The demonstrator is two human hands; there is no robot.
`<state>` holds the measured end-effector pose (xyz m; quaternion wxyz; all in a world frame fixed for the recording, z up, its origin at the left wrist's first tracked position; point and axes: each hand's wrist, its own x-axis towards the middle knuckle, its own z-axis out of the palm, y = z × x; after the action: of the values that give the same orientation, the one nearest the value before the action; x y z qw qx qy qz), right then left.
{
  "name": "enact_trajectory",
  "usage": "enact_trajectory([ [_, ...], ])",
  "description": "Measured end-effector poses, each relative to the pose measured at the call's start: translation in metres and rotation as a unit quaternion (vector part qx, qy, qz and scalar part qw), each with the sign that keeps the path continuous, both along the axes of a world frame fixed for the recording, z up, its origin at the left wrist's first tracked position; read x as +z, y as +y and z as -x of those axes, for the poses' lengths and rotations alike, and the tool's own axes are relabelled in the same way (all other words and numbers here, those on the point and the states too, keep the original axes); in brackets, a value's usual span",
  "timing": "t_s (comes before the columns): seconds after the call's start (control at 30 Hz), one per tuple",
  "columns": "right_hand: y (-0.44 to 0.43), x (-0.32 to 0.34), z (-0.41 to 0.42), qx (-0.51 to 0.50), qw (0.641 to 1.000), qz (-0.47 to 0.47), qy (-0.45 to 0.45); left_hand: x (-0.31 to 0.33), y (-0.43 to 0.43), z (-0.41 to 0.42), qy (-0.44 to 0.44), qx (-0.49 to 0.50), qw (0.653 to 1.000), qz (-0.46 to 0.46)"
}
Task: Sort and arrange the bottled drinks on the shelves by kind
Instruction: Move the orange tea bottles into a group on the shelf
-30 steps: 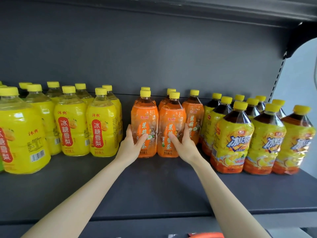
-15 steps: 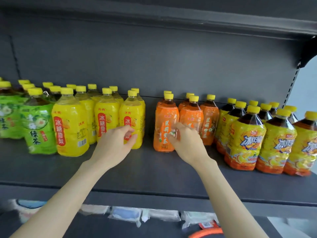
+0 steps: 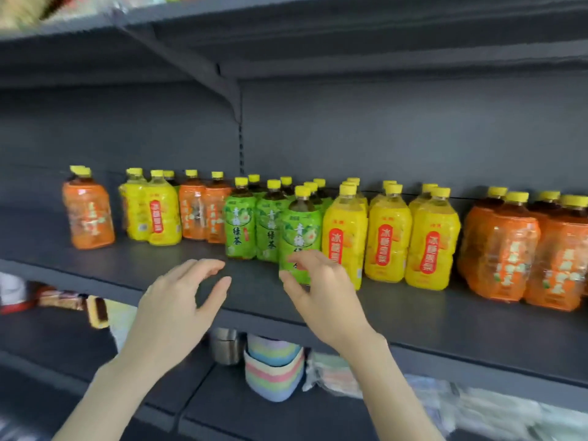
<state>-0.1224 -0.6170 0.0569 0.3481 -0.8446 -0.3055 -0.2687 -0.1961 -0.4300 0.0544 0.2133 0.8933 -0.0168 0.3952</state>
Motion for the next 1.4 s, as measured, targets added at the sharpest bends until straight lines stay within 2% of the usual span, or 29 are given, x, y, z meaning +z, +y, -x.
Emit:
enact_trajectory([
  [0.23, 0.116, 0.013, -0.018, 0.022, 1.0, -0.01, 0.007, 0.01, 0.117, -0.011, -0.011, 0.02, 1.0, 0.002],
  [0.47, 0.2, 0.018, -0.082, 0.001, 0.999, -0.037, -0.006, 0.011, 0.207, -0.083, -0.027, -0.012, 0.999, 0.016],
  [0.6, 0.256, 0.014, -0.124, 0.005, 1.0, -0.027, 0.009, 0.001, 0.262, -0.123, -0.024, -0.02, 0.998, 0.062],
  [0.8, 0.331, 0.027, -0.188, -0.028, 0.999, -0.023, 0.022, 0.011, 0.329, -0.194, -0.02, -0.055, 0.995, 0.082],
  [0.93, 0.359, 0.029, -0.227, -0.088, 0.995, -0.005, 0.04, 0.014, 0.356, -0.254, -0.019, -0.095, 0.989, 0.114],
  [1.1, 0.377, 0.032, -0.269, -0.174, 0.982, -0.048, 0.051, 0.014, 0.357, -0.324, -0.021, -0.146, 0.977, 0.153],
  [1.23, 0.376, 0.032, -0.291, -0.219, 0.97, -0.092, 0.055, 0.009, 0.354, -0.351, -0.114, -0.068, 0.986, 0.096],
  [1.4, 0.38, 0.032, -0.318, -0.233, 0.958, -0.141, 0.093, 0.004, 0.372, -0.381, -0.105, -0.053, 0.989, 0.089],
])
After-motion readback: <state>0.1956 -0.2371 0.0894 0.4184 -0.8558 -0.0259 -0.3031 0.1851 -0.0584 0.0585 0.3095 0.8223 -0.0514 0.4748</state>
